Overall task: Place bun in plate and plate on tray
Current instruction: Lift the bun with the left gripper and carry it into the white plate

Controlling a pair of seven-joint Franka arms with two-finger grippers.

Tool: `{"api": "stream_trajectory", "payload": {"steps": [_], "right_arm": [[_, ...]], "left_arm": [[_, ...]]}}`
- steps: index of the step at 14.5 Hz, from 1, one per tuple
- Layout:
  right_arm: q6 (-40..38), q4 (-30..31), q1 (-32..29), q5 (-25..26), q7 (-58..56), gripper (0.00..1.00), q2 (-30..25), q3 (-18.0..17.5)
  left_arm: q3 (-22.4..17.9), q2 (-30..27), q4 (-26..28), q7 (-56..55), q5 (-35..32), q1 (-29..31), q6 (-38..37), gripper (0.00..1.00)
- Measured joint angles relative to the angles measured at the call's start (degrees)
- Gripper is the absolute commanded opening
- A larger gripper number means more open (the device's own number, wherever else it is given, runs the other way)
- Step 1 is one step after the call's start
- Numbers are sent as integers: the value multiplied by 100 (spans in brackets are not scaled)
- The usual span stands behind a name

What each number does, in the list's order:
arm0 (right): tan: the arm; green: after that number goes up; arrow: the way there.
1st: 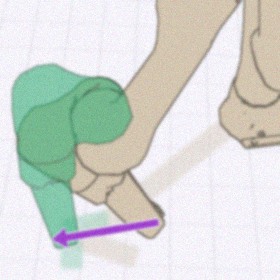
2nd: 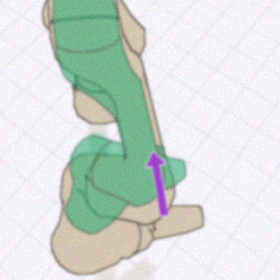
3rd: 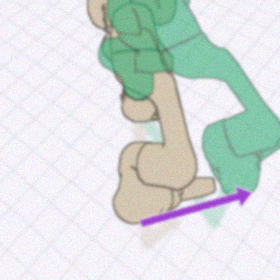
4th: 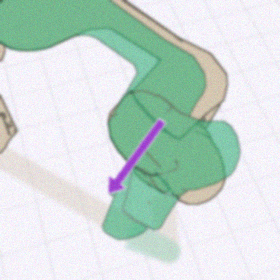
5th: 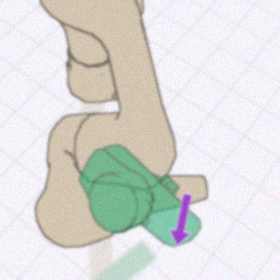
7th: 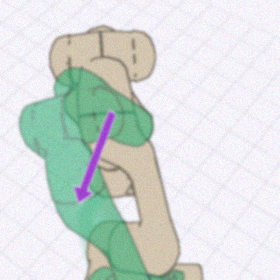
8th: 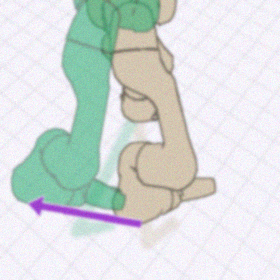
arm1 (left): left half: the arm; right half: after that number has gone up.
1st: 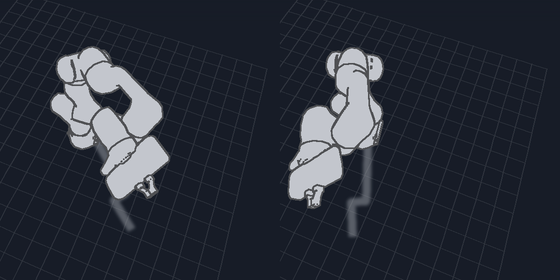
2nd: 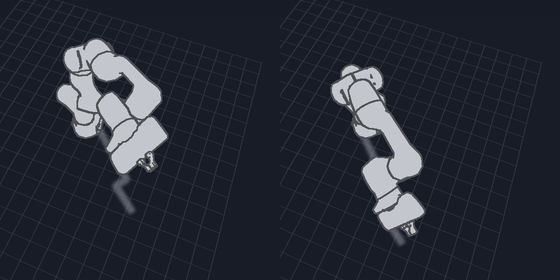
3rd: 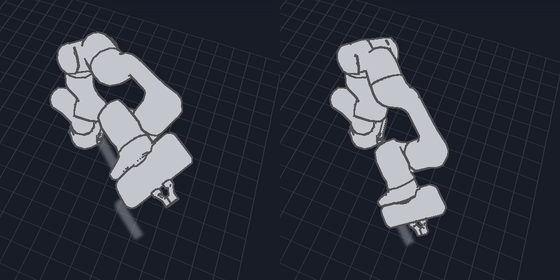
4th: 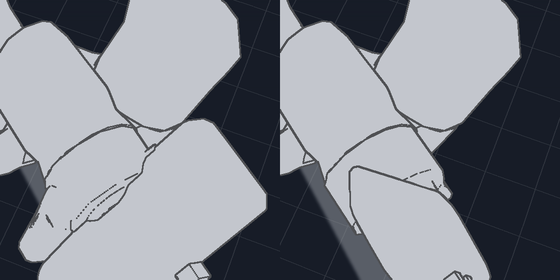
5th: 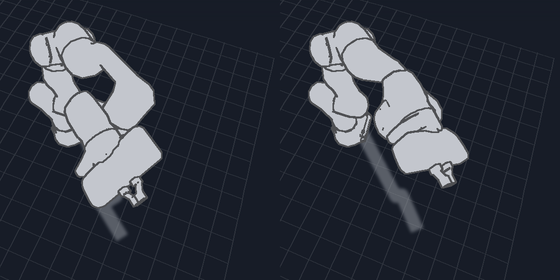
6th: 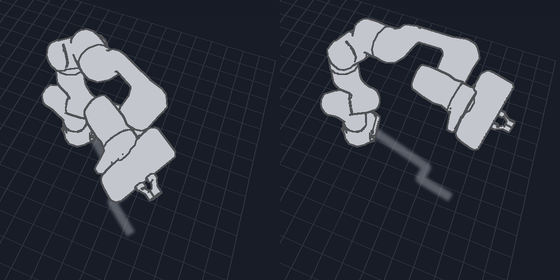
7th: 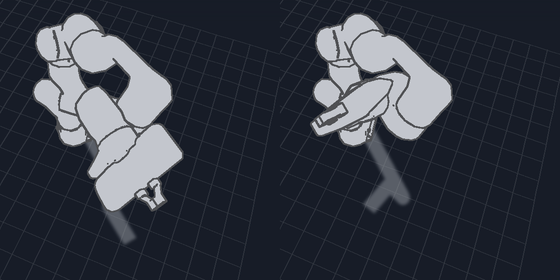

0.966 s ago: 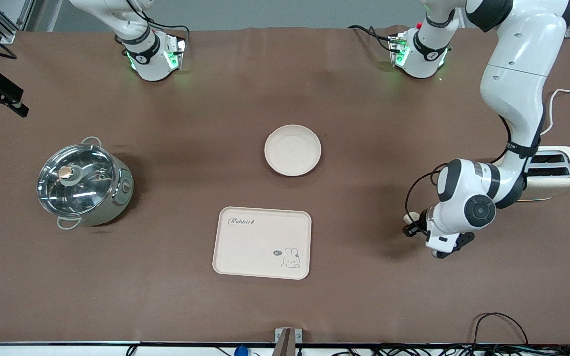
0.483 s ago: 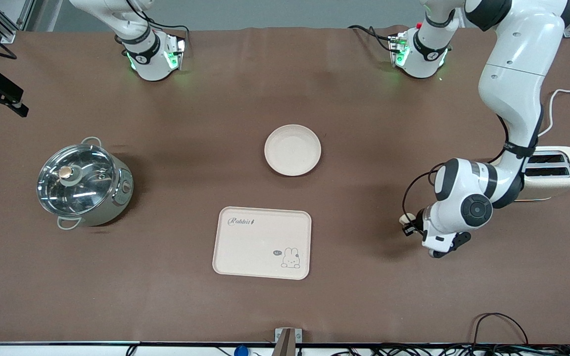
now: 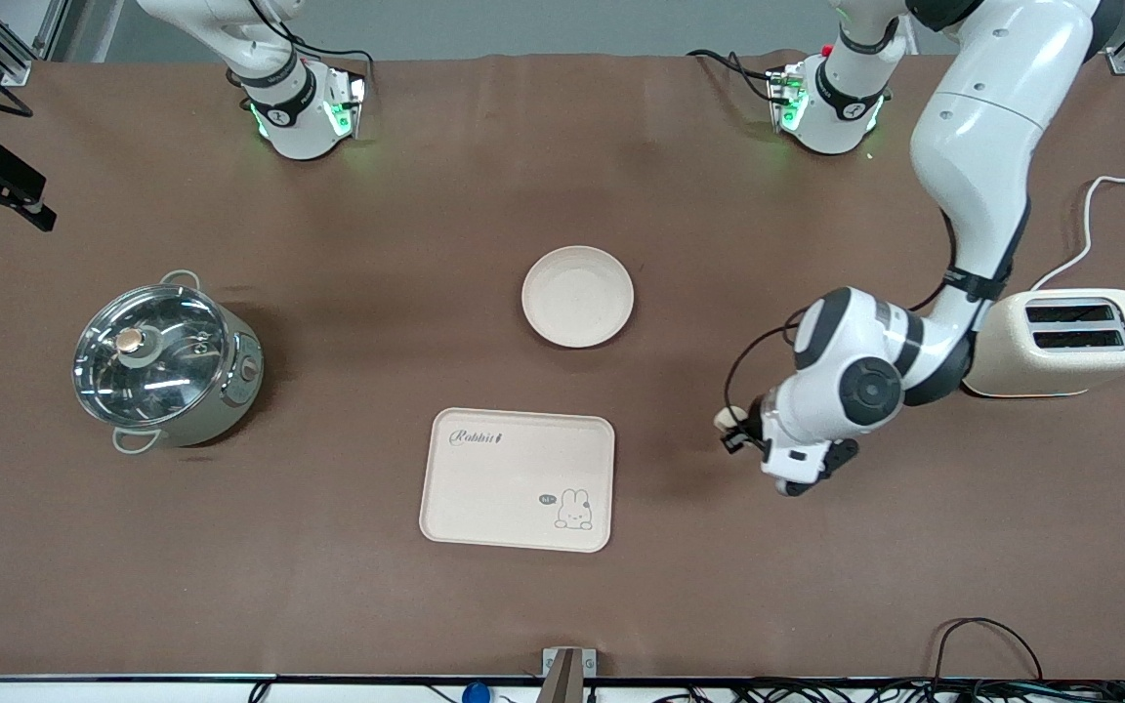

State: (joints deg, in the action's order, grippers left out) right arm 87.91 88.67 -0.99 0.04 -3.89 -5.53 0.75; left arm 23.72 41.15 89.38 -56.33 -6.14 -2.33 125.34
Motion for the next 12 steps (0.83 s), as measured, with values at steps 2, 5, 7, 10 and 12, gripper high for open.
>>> {"api": "stream_trajectory", "payload": {"steps": [2, 5, 7, 10, 12], "right_arm": [[0, 0, 0, 0, 0, 100, 0, 0], [0, 0, 0, 0, 0, 100, 0, 0], [0, 0, 0, 0, 0, 100, 0, 0], [0, 0, 0, 0, 0, 100, 0, -1], [0, 0, 0, 0, 0, 100, 0, -1]], "left_arm": [[53, -32, -5, -350, 0, -288, 0, 32], [69, -68, -31, -1105, 0, -856, 0, 32], [84, -68, -32, -1709, 0, -1217, -9, 32], [140, -69, -20, -2782, 1, -1791, -37, 31], [154, -70, 36, -3315, 1, -2151, -80, 32]]}}
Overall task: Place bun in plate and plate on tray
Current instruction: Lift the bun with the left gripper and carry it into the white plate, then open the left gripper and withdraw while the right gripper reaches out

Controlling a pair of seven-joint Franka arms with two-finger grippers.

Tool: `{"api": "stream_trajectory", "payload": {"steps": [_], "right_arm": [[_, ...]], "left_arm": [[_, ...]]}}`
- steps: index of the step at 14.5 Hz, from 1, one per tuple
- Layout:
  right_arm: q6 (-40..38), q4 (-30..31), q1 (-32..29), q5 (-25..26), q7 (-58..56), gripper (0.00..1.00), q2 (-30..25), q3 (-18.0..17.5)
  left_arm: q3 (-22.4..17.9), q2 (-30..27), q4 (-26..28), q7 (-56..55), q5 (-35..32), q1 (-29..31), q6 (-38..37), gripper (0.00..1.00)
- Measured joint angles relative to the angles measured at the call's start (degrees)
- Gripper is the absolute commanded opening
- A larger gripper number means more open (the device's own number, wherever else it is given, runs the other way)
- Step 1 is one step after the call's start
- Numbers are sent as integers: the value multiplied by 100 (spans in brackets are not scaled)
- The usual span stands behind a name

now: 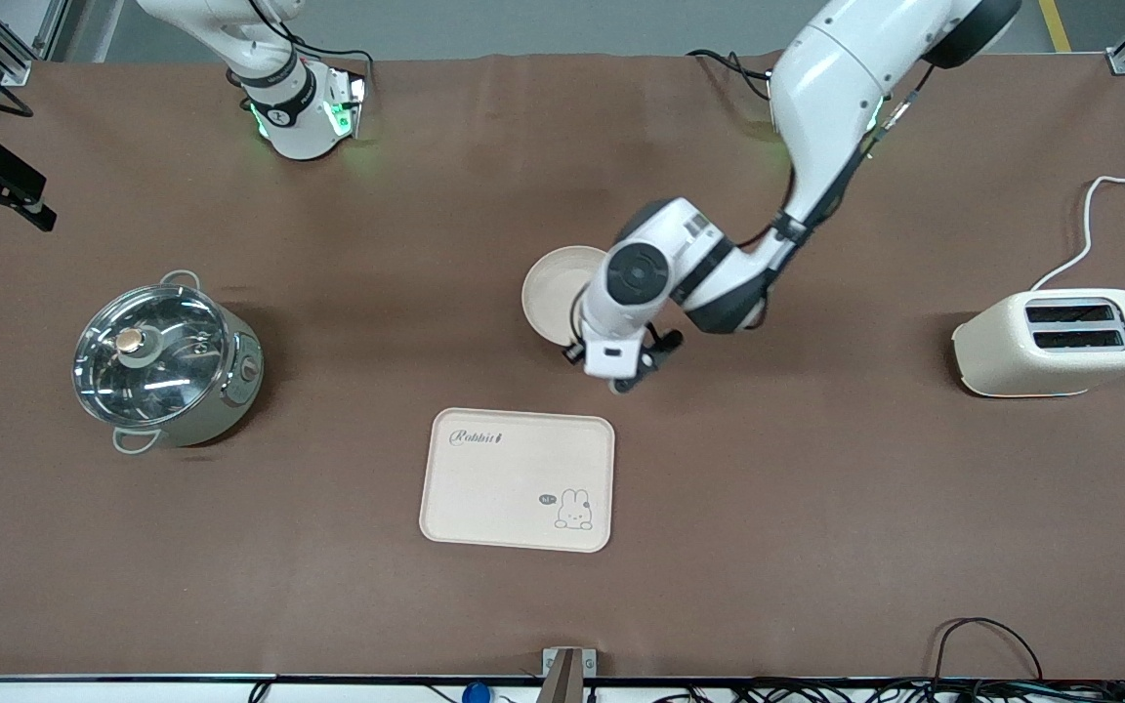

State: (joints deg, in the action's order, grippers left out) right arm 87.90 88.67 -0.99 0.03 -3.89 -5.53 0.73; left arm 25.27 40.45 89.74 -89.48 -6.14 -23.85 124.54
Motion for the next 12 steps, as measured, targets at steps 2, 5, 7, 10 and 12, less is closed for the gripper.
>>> {"api": "stream_trajectory", "payload": {"steps": [2, 5, 7, 10, 12], "right_arm": [[0, 0, 0, 0, 0, 100, 0, 0], [0, 0, 0, 0, 0, 100, 0, 0], [0, 0, 0, 0, 0, 100, 0, 0], [0, 0, 0, 0, 0, 100, 0, 0], [0, 2, 0, -24, 0, 100, 6, 0]], "left_arm": [[7, 0, 184, -209, 0, -241, -14, 35], [45, 2, 499, -404, 0, -406, -8, 57], [90, 2, 595, -539, 0, -422, -5, 99], [91, -21, 574, -547, 0, -380, 18, 100], [91, -137, 516, -538, 0, -335, 20, 100]]}}
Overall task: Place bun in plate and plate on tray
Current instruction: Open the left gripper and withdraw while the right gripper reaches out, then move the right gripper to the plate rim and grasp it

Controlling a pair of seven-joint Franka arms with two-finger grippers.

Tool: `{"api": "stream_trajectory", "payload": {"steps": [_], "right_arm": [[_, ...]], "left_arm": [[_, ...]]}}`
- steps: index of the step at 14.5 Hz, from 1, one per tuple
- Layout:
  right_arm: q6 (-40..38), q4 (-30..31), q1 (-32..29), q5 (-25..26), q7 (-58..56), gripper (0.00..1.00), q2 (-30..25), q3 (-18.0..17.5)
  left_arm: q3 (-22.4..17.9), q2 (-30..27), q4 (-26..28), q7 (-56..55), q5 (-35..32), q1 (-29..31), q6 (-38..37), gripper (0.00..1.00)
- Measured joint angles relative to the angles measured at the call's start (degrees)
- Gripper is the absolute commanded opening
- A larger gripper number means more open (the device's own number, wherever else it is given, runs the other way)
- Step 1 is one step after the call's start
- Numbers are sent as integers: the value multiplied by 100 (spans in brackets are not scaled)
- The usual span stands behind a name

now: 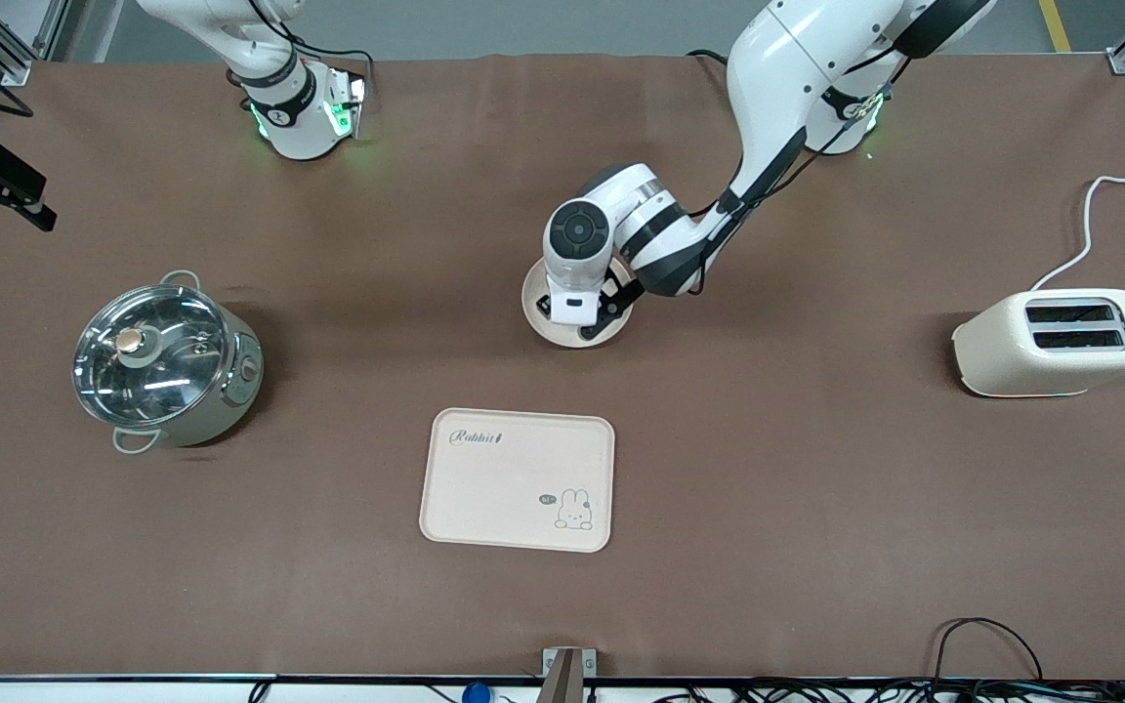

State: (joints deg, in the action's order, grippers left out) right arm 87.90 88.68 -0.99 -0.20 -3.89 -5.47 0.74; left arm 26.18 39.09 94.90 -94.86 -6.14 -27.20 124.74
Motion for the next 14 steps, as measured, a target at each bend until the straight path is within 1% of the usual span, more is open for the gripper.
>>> {"api": "stream_trajectory", "payload": {"steps": [2, 4, 6, 7, 9, 10, 11, 14], "right_arm": [[-9, 9, 0, -83, 0, 100, 19, -1], [-44, 52, 35, -128, -8, 100, 67, -10], [-49, 93, 214, -136, -17, 100, 206, -18], [-50, 114, 338, -141, -17, 100, 330, -27], [8, 136, 658, -170, -11, 100, 785, -48], [131, 129, 829, -293, 2, 100, 1071, -58], [313, 121, 983, -563, 36, 100, 1337, -64], [1069, 127, 1366, -1483, 598, 100, 2133, -76]], "left_arm": [[-3, -306, -57, 53, -31, 41, 2, 100], [-18, -804, -101, 399, -245, 233, -126, 100], [-30, -1330, -276, 1244, -338, 753, -590, 100], [-33, -1532, -472, 1849, -343, 1095, -978, 100], [-47, -1750, -996, 3115, -343, 1777, -1791, 100], [-43, -1798, -1244, 3725, -343, 2111, -2156, 100], [-38, -1829, -1428, 4302, -343, 2410, -2433, 100], [-41, -2022, -1640, 5571, -343, 3021, -2704, 100]]}}
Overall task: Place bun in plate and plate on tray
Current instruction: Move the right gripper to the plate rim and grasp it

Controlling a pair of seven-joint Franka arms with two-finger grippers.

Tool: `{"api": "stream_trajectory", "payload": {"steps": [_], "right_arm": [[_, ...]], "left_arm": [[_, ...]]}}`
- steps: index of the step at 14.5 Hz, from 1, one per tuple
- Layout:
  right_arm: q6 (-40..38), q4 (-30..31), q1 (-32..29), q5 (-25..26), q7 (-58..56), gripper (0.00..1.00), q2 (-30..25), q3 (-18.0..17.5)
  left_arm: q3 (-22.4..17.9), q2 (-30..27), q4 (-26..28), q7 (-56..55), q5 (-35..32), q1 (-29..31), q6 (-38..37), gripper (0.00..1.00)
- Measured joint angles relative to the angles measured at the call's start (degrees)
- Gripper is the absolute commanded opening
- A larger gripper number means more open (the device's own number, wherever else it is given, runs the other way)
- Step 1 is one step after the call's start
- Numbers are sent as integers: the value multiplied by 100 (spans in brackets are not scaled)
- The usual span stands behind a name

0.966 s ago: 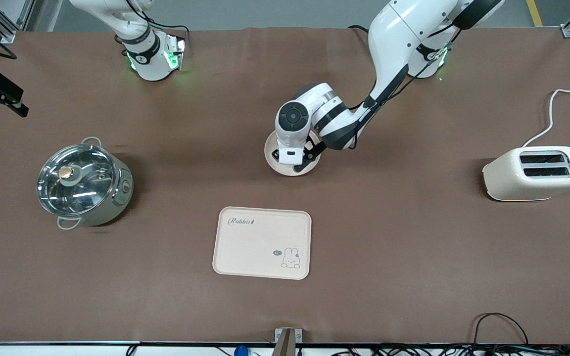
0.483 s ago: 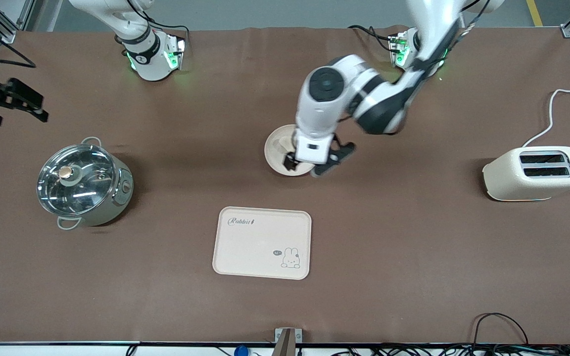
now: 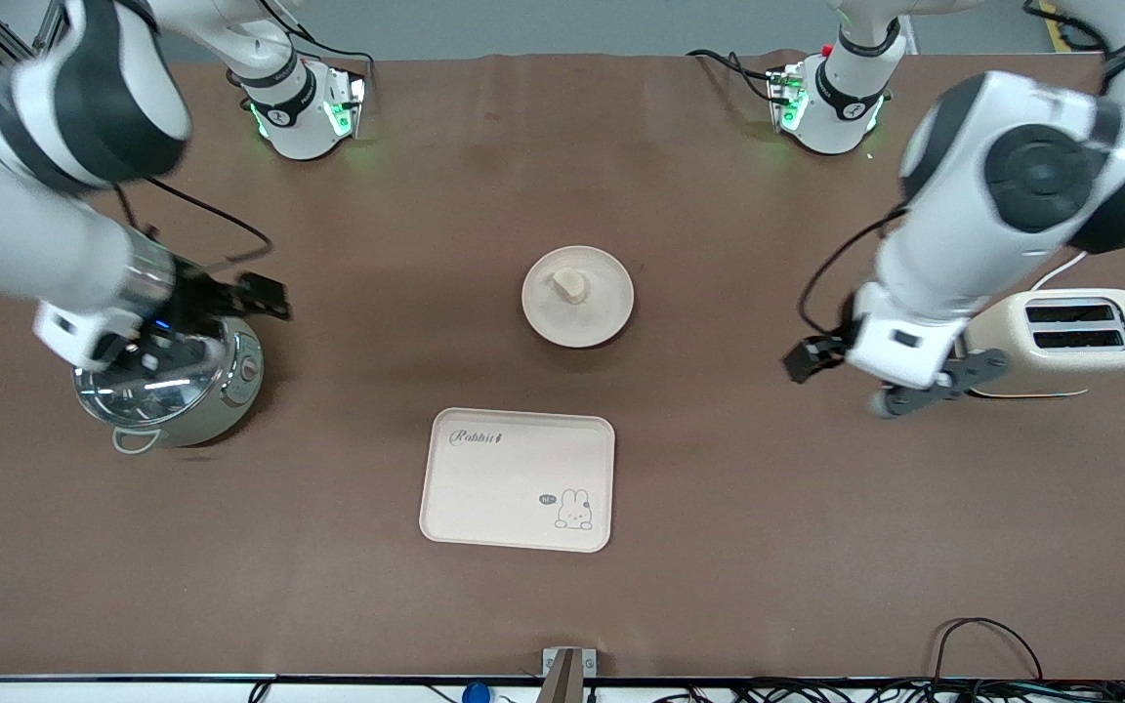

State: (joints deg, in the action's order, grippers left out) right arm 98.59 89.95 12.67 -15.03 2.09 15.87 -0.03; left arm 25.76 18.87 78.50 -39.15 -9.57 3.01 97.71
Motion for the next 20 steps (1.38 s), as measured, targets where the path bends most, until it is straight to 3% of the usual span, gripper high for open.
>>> {"api": "stream_trajectory", "payload": {"steps": [4, 9, 16, 18, 20], "right_arm": [[1370, 26, 756, -350, 892, 100, 1092, -13], [3095, 666, 1638, -661, 1107, 99, 2027, -12], [3169, 981, 2013, -739, 1091, 96, 2194, -40], [3169, 1047, 2042, -739, 1089, 95, 2194, -135], [3169, 1075, 2120, -739, 1089, 95, 2192, -187]], "left_arm": [[-8, -251, -13, 1078, -2, 425, -382, 100], [-8, -676, -51, 2621, 0, 1142, -455, 100], [-38, -1152, -42, 3074, 329, 1385, -1425, 100], [-359, -1250, -30, 3087, 423, 1113, -1479, 100], [-948, -1407, 99, 3090, 520, 543, -1486, 100]]}}
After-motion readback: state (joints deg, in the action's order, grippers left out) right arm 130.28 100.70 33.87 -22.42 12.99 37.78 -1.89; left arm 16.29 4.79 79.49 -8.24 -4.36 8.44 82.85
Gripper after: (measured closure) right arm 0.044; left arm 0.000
